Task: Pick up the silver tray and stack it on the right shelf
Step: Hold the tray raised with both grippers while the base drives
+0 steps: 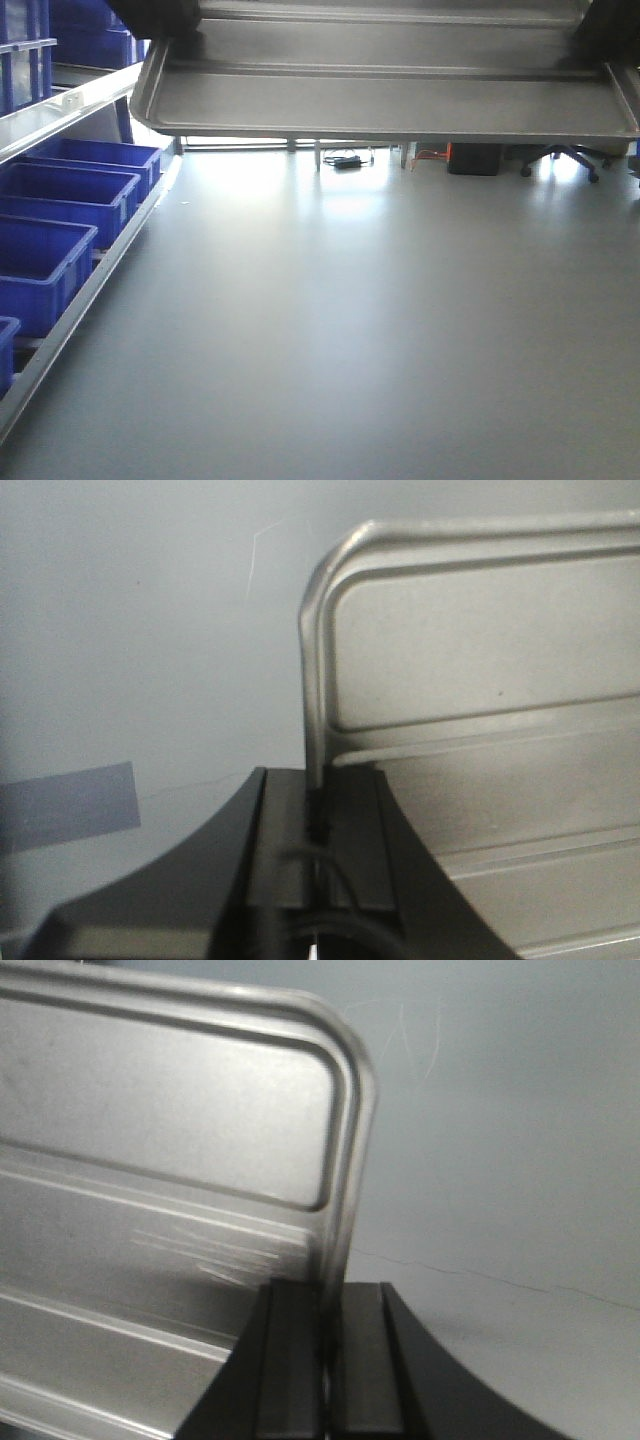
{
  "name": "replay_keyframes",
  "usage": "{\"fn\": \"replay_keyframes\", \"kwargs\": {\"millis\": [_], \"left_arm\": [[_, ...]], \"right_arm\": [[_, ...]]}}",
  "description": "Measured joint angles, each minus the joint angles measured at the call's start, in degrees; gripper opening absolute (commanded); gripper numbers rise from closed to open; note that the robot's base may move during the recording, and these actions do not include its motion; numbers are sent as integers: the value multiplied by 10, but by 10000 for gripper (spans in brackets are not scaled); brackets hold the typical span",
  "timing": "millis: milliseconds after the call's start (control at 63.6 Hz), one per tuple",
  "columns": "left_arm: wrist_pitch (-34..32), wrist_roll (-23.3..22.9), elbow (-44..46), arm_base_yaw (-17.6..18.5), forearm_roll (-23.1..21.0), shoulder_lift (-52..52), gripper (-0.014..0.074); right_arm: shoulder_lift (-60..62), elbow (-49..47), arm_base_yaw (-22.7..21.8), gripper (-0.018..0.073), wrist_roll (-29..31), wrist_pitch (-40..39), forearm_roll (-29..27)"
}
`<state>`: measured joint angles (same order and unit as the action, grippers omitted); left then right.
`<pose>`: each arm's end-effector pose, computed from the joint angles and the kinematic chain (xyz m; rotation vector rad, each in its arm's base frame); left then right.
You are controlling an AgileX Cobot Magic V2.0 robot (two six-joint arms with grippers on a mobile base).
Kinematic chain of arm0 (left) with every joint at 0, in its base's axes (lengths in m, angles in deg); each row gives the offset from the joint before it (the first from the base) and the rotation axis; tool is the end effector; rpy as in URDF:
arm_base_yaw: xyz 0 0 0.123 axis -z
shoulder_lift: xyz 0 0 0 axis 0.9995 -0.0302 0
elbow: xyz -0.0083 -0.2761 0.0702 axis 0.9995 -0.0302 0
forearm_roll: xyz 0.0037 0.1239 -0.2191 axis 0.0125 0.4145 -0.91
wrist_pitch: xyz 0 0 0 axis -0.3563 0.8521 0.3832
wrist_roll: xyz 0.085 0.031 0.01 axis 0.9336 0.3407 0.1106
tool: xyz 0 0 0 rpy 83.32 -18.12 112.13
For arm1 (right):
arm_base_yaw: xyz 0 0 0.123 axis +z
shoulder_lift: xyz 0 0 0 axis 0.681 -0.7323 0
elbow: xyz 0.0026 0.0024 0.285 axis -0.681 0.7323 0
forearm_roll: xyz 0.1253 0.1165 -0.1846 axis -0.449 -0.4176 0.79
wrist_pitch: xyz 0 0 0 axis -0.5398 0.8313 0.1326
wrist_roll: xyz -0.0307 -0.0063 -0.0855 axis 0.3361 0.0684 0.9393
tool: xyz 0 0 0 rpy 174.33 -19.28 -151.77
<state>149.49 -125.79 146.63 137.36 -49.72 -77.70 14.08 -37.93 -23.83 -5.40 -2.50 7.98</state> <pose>0.2186 -0.2145 0.3705 0.2815 2.5207 -0.2062 0.2240 0.0836 0.3485 -0.1150 2.5269 0.3225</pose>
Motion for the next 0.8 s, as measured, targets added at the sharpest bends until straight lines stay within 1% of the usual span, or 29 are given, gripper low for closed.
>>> {"fn": "replay_keyframes", "kwargs": {"millis": [802], "left_arm": [[2, 0, 0, 1, -1, 0, -93]], "right_arm": [[0, 0, 0, 57, 0, 1, 0]]}}
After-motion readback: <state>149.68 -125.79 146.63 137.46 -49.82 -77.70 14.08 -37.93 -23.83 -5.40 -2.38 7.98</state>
